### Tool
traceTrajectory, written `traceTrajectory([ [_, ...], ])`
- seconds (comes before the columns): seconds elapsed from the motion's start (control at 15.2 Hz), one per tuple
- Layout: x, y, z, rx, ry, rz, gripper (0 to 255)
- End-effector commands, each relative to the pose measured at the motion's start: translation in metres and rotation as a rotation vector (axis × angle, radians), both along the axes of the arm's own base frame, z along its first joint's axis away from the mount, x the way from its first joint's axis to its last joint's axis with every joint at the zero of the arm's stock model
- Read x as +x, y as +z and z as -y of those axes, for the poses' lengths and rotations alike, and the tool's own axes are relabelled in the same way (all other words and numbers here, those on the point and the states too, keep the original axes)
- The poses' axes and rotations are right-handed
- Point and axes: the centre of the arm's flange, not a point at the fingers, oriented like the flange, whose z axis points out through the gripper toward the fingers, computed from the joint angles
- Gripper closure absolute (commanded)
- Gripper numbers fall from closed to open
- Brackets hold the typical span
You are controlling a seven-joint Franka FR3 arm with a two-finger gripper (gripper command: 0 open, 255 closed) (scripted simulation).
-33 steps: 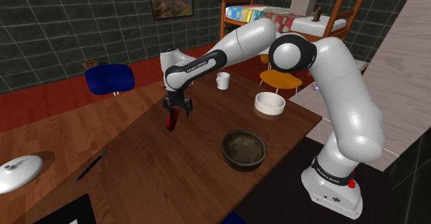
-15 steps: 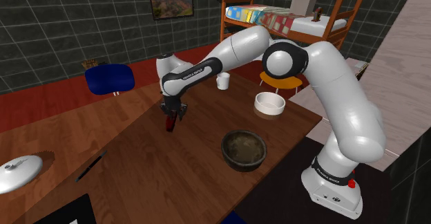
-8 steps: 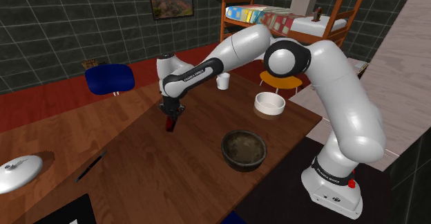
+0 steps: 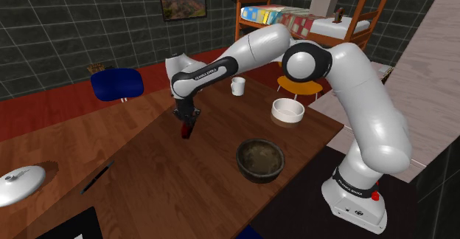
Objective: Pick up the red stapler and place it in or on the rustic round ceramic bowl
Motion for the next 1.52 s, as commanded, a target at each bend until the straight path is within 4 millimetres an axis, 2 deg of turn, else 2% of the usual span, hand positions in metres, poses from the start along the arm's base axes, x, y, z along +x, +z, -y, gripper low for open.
traceTrajectory([
  [0.0,-0.002,0.011,0.001,0.000,0.000,-0.001,255],
  [1.45,-0.002,0.128,0.001,0.000,0.000,-0.001,255],
])
